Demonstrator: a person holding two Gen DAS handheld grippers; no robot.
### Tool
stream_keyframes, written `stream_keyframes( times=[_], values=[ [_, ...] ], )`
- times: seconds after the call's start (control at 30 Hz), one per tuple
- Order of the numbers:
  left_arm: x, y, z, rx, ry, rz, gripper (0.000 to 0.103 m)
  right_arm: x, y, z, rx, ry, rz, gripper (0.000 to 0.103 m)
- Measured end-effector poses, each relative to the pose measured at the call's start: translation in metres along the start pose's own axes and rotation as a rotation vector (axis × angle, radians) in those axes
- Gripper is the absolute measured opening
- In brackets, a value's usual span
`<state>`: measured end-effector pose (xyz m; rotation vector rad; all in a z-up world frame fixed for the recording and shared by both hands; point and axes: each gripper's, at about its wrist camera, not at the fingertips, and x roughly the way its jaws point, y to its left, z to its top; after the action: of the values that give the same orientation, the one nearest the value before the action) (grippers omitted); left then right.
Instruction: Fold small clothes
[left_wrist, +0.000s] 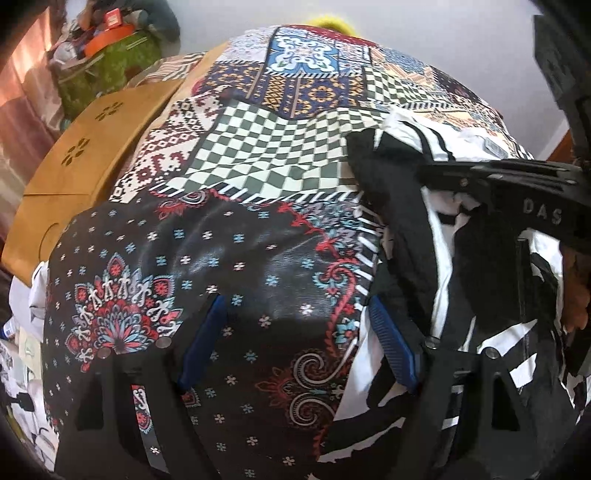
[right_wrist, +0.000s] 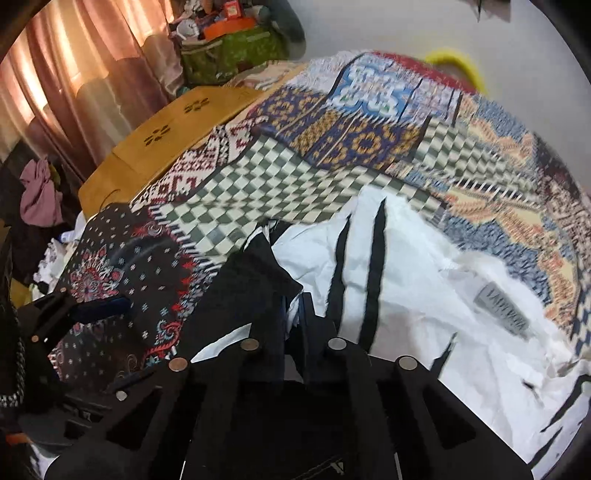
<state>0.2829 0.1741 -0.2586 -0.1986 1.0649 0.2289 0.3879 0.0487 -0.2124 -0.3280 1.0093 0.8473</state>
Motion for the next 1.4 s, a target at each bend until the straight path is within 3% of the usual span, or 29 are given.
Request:
stream_keyframes(
  times=[0.1, 0.33, 0.5, 0.57, 0.73, 0.83, 1.0, 1.1, 1.4],
  values=[
    [0.0, 0.006, -0.002, -0.025, -0.005, 0.037, 0.081, -0.007, -0.007, 0.005, 0.0, -0.046, -0.071, 0.004],
    [-0.002, 0.011, -0.003, -0.042, 0.002, 0.049, 0.08, -0.006, -0.006, 0.005, -0.008, -0.018, -0.124, 0.006],
    [-0.02, 0.011, 0.001, -0.028, -0.018, 0.049, 0.077, -0.045, -0.008, -0.002, 0.042, -0.076, -0.083, 0.036],
    [-0.032, 0.007, 0.004, -0.018, -0.038, 0.016, 0.077, -0.056, -0.005, -0.007, 0.042, -0.094, -0.052, 0.04],
    [-0.041, -0.013, 0.005, 0.035, -0.04, -0.039, 0.077, -0.046, 0.004, -0.03, 0.009, -0.024, -0.019, 0.043],
    [-0.03, -0.025, 0.001, 0.07, 0.005, -0.019, 0.077, -0.031, 0.004, -0.047, -0.014, 0.047, -0.055, 0.043],
    [-0.016, -0.027, -0.015, 0.121, 0.065, 0.031, 0.078, -0.037, 0.001, -0.069, -0.016, 0.08, -0.069, 0.049],
    [-0.023, -0.023, -0.022, 0.133, 0.07, 0.047, 0.078, -0.05, -0.003, -0.083, 0.001, 0.056, -0.084, 0.06],
    [-0.049, -0.013, -0.038, 0.146, 0.072, 0.083, 0.078, -0.106, -0.023, -0.114, 0.052, 0.0, -0.147, 0.06]
  ],
)
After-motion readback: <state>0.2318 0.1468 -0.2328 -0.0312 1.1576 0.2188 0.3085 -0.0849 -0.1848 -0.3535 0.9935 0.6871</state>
